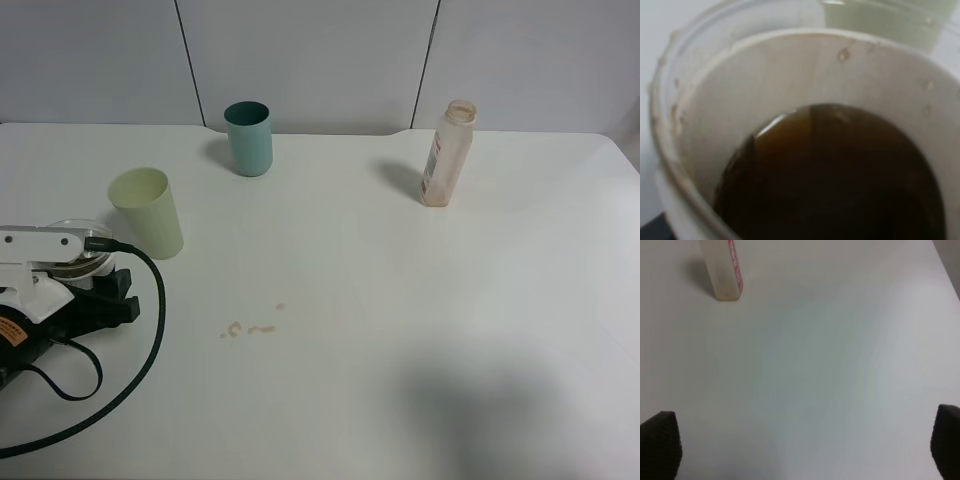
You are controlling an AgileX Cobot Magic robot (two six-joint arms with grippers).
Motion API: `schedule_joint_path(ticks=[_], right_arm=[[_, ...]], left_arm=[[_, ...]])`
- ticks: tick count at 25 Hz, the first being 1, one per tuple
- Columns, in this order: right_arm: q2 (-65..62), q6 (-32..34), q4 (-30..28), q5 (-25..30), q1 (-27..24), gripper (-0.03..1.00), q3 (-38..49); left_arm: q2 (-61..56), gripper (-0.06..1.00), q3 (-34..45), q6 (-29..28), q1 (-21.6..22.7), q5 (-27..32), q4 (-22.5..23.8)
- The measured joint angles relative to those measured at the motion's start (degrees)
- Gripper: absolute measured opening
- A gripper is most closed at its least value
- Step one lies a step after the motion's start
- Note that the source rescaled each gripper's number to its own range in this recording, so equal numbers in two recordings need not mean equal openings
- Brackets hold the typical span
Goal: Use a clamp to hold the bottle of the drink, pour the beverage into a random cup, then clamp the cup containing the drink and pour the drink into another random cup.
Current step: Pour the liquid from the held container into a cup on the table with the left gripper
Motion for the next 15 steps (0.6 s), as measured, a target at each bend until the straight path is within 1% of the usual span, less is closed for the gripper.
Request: schedule_joint_path(ticks=[3, 6, 7, 10, 13, 15], right_arm=[[0.0, 0.0, 0.0, 0.0, 0.0, 1.00, 0.0], [0.0, 0.0, 0.0, 0.0, 0.0, 1.00, 0.0], [0.0, 0.0, 0.0, 0.0, 0.0, 1.00, 0.0], [0.0, 0.0, 0.0, 0.0, 0.0, 1.00, 0.0], [0.0, 0.0, 0.0, 0.0, 0.0, 1.00, 0.0], [0.0, 0.0, 0.0, 0.0, 0.0, 1.00, 0.0]], left_arm=[[-1.2, 0.02, 0.0, 0.1, 2.3, 0.1, 0.4], [-4.3, 0.02, 0.0, 1.3, 6.9, 0.1, 2.7], [-5.5, 0.02, 0.0, 2.1, 8.9, 0.1, 4.1], [-8.5, 0.02, 0.0, 4.4, 15.8, 0.1, 9.7], [-10.3, 0.02, 0.0, 4.9, 25.0, 0.1, 17.6], [-10.6, 0.02, 0.0, 5.0, 31.4, 0.1, 24.2]])
